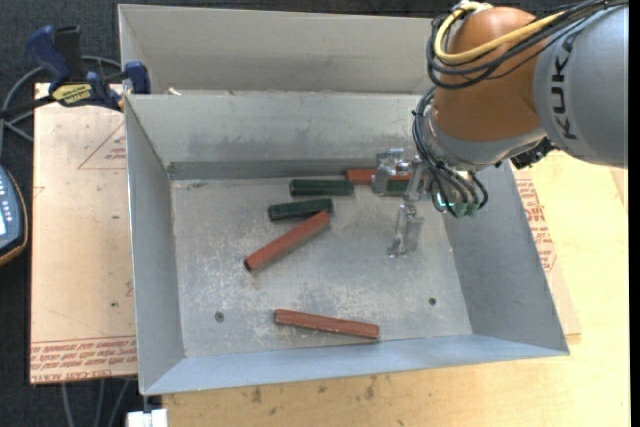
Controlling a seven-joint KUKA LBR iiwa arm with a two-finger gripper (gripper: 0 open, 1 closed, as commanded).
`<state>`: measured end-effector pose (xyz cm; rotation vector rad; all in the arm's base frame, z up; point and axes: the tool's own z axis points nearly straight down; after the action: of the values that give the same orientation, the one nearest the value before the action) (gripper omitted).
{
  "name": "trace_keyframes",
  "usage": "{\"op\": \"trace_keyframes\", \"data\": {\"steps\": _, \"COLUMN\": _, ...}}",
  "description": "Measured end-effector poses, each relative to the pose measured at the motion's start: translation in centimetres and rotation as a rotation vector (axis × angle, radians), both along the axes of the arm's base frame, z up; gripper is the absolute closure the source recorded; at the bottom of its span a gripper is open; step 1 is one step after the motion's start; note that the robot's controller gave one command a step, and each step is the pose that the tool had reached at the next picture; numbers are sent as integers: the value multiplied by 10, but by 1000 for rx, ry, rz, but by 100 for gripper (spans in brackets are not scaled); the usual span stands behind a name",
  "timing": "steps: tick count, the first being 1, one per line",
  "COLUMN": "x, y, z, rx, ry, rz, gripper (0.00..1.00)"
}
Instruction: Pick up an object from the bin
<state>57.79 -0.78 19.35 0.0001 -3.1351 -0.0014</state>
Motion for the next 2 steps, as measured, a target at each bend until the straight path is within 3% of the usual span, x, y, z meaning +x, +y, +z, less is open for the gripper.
{"op": "trace_keyframes", "data": {"steps": 1, "x": 24, "y": 30, "z": -114, "rx": 1, "ry": -2, "rz": 1, "gripper": 0}}
{"op": "trace_keyframes", "data": {"steps": 2, "x": 80, "y": 73, "z": -121, "rx": 1, "ry": -13, "rz": 27, "gripper": 0}}
